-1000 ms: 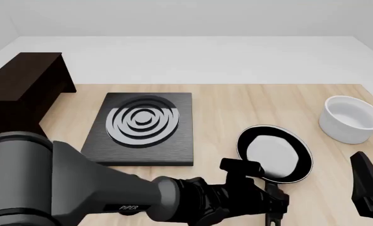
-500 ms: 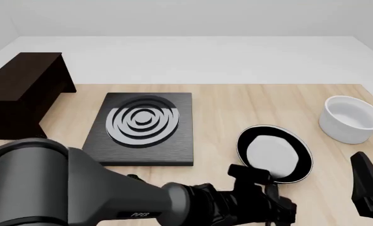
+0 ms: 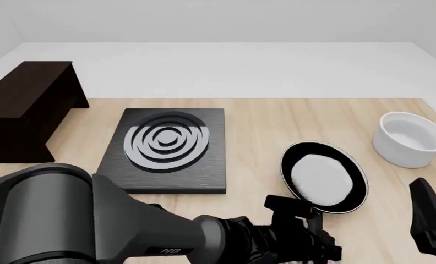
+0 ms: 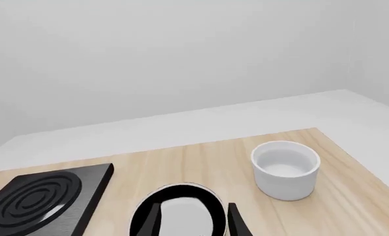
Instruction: Put the frying pan on top of the cabinet.
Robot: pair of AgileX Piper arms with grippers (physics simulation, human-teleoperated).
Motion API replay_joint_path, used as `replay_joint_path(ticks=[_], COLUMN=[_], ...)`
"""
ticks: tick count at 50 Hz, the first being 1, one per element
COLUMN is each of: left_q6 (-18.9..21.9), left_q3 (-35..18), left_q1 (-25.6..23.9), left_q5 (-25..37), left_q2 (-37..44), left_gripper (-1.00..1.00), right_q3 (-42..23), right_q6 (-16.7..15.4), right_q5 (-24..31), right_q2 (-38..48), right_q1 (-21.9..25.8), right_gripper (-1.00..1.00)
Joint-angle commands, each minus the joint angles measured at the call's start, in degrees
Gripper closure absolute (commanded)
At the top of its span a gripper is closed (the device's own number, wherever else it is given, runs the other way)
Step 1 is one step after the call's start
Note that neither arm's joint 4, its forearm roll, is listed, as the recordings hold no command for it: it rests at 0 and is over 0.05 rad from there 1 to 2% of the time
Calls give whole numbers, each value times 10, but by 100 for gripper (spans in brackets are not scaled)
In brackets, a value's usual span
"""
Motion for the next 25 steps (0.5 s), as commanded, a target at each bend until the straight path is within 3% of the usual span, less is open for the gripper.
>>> replay_joint_path(ticks=[1,25], left_q6=[24,29], left_q3=[5,30], left_q1=[10,29], left_q5=[-4,-19], left_q2=[-11,-25], left_gripper=[100,100], right_q3=[-1,-2], right_q6=[-1,-4], right_q5=[1,3], right_q2=[0,0], right_q1=[0,1], right_gripper=[-100,-100])
